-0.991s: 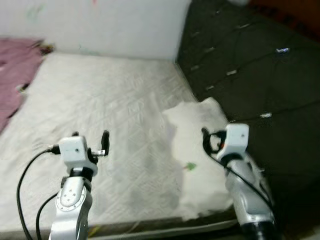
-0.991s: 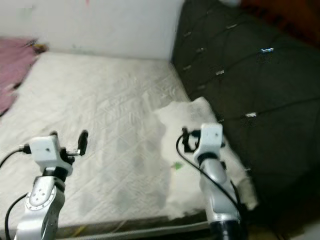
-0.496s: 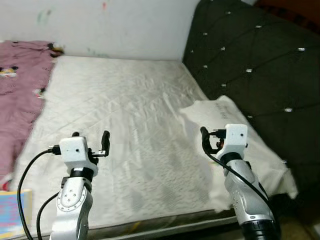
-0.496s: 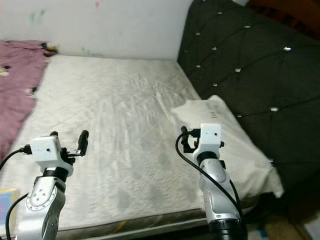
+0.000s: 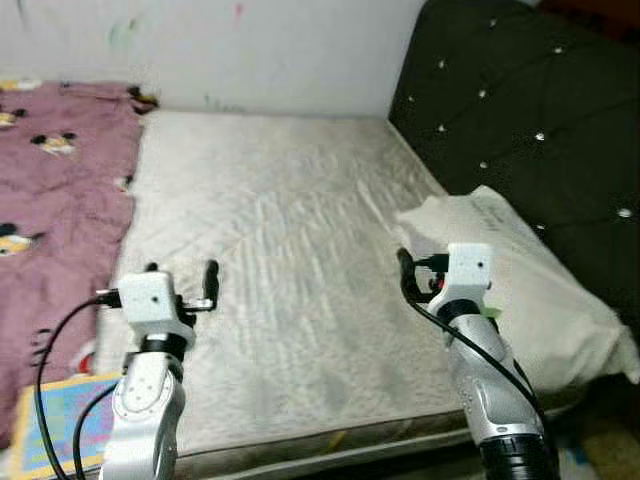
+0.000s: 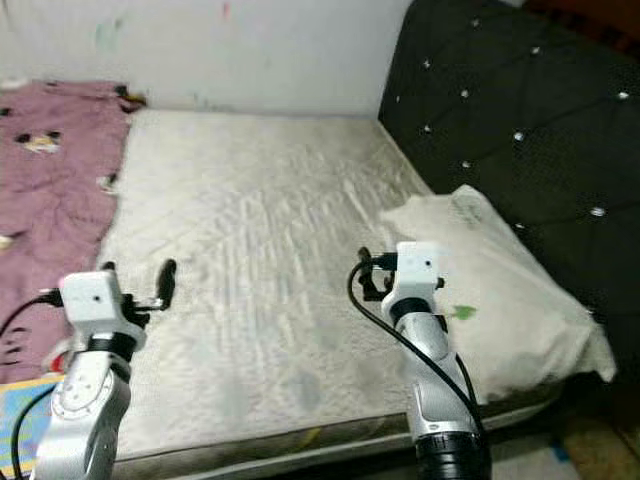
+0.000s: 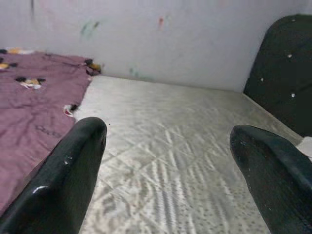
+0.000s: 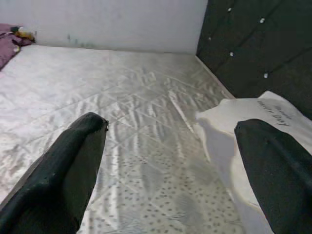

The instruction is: Clean up the room

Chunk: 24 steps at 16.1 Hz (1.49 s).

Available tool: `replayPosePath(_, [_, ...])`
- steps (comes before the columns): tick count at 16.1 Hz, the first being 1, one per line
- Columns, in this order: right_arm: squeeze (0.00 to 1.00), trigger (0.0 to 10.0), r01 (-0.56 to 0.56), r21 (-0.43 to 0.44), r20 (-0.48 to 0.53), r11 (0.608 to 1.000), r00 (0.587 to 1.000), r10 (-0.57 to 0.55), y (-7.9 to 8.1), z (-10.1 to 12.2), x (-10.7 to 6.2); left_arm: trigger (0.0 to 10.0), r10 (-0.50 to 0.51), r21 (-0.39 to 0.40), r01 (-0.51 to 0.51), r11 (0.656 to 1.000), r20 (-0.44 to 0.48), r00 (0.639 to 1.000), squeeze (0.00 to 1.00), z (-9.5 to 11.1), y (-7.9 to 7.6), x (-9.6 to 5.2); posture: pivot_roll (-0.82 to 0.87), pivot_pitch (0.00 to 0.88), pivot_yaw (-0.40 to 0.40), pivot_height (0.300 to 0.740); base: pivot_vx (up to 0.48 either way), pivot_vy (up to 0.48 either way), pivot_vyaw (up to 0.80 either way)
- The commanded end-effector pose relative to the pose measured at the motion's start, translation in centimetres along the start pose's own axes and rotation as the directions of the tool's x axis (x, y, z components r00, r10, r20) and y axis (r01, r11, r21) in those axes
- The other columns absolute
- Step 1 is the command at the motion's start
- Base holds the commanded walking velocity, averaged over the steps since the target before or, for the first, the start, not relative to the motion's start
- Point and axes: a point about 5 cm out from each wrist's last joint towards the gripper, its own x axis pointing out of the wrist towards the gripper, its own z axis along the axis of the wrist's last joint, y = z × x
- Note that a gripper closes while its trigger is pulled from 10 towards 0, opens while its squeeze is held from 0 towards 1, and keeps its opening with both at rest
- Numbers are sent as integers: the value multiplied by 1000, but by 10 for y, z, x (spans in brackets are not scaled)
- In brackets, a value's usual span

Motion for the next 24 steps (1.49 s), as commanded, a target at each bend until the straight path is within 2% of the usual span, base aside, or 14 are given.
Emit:
replayPosePath(1, [0, 10000, 28, -12, -3, 1000, 1000, -28, -12, 0, -1, 10000, -21, -12, 21, 1000, 3, 1000, 0, 0, -11, 1, -17, 3, -82, 740, 0, 458, 0])
replayPosePath(12, [0, 10000, -18, -48, 12, 999, 1000, 19, -5, 2, 3, 10000, -25, -10, 25, 1000, -1, 1000, 0, 0, -13, 2, -13, 2, -81, 740, 0, 450, 0])
replayPosePath(17, [0, 10000, -24, -57, 16, 998, 1000, 25, -3, 3, 4, 10000, -27, -7, 27, 1000, -2, 1000, 0, 0, -15, 3, -12, 2, -80, 740, 0, 447, 728])
replayPosePath(21, [0, 10000, -29, -55, 12, 998, 999, 30, -1, 2, 4, 10000, -25, -7, 25, 1000, -1, 1000, 0, 0, -15, 3, -10, 5, -82, 740, 0, 447, 0])
replayPosePath(24, [0, 10000, -30, -56, 2, 998, 1000, 30, -1, -1, 4, 10000, -13, -44, 11, 999, -34, 999, 0, -5, -14, 1, -2, 3, -69, 740, 0, 0, 0])
